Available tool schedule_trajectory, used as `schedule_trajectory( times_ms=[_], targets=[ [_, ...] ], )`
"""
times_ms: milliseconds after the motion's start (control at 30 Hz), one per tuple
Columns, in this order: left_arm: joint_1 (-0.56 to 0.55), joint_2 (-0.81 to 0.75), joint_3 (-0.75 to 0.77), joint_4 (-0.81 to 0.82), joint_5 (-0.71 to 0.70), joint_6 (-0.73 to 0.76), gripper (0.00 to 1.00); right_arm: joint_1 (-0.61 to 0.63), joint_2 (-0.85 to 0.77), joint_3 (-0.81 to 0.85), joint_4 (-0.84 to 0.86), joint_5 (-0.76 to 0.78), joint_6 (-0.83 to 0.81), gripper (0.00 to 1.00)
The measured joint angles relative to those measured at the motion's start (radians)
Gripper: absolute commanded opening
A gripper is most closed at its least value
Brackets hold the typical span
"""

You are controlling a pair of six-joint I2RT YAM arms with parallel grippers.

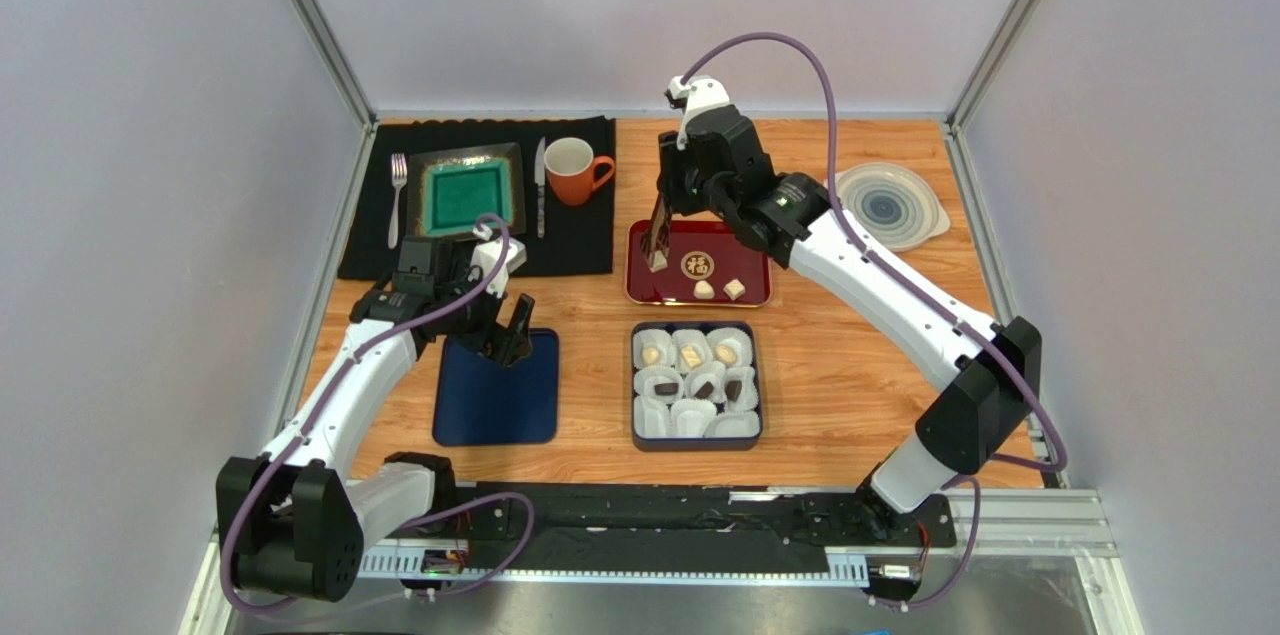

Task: Pack the chocolate

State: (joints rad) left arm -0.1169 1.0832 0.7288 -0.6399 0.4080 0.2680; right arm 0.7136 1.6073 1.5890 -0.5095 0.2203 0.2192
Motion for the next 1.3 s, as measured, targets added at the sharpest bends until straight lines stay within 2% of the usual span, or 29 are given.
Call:
schedule_trajectory(
  times_ms=[167, 600, 933, 1300],
  targets=[
    [0.000, 0.000, 0.000, 0.000, 0.000, 0.000, 0.99, 0.043, -0.098, -0.055, -0.034, -0.005, -0.006, 0.12],
    [0.000, 0.008, 0.000, 0.001, -0.010, 0.000, 0.99, 0.282, -0.447, -0.230, -0.161, 0.028, 0.033, 0.12],
    [0.000, 0.011, 0.000, 0.002, -0.010, -0.002, 0.99, 0.454, -0.467, -0.267, -0.246, 0.093, 0.106, 0.12],
    [0.000, 0.011, 0.000, 0.001, -0.010, -0.002, 0.99, 0.504, -0.461, -0.284, -0.249, 0.132, 0.137, 0.16]
  ],
)
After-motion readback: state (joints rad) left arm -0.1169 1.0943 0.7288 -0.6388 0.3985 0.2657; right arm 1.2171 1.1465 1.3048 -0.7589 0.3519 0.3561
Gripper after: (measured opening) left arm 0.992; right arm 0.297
